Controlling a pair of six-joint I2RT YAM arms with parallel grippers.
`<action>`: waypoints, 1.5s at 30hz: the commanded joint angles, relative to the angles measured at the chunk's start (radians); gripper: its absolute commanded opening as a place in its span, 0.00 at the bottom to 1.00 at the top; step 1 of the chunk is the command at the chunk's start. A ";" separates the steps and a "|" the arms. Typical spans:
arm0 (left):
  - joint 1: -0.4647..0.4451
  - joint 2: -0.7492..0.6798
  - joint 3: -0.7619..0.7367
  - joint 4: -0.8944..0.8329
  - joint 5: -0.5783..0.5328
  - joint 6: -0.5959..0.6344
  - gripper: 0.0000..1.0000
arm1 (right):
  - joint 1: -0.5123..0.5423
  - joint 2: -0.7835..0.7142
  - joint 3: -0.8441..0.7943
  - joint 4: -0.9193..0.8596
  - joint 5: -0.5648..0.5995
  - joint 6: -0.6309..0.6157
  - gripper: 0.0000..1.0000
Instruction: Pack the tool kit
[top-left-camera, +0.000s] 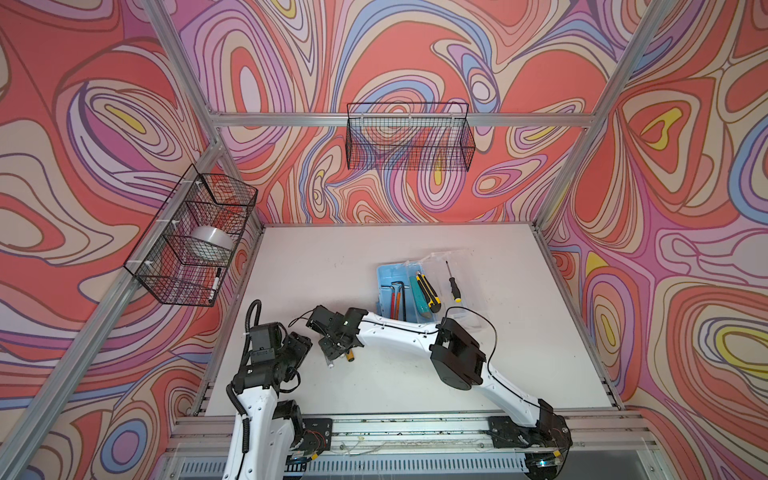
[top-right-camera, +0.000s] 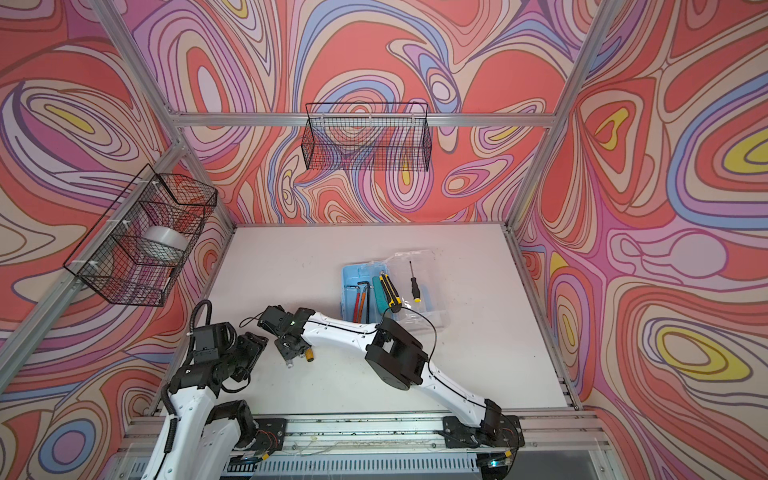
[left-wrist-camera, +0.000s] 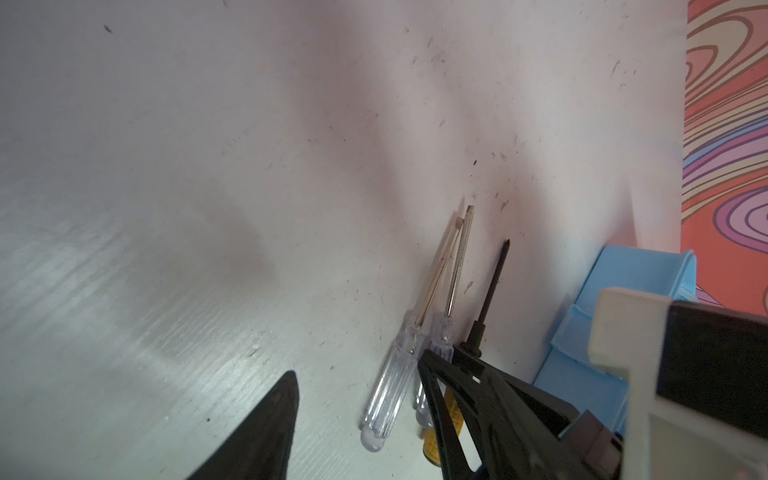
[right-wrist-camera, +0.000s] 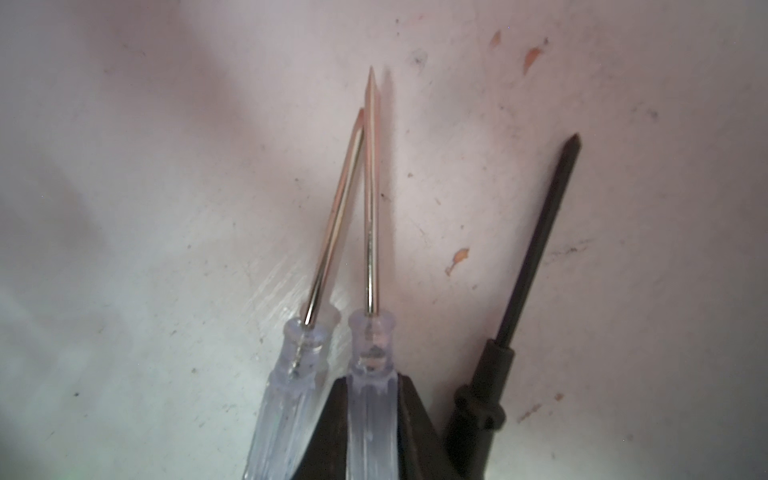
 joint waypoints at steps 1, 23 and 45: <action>0.006 0.001 0.013 -0.003 -0.008 -0.002 0.68 | -0.005 -0.099 -0.025 0.024 0.041 -0.004 0.00; 0.000 0.047 0.037 0.068 0.028 0.084 0.66 | -0.431 -0.820 -0.625 0.051 0.199 -0.016 0.00; -0.115 0.231 0.020 0.169 -0.055 0.127 0.64 | -0.634 -0.834 -0.777 0.070 0.158 -0.043 0.00</action>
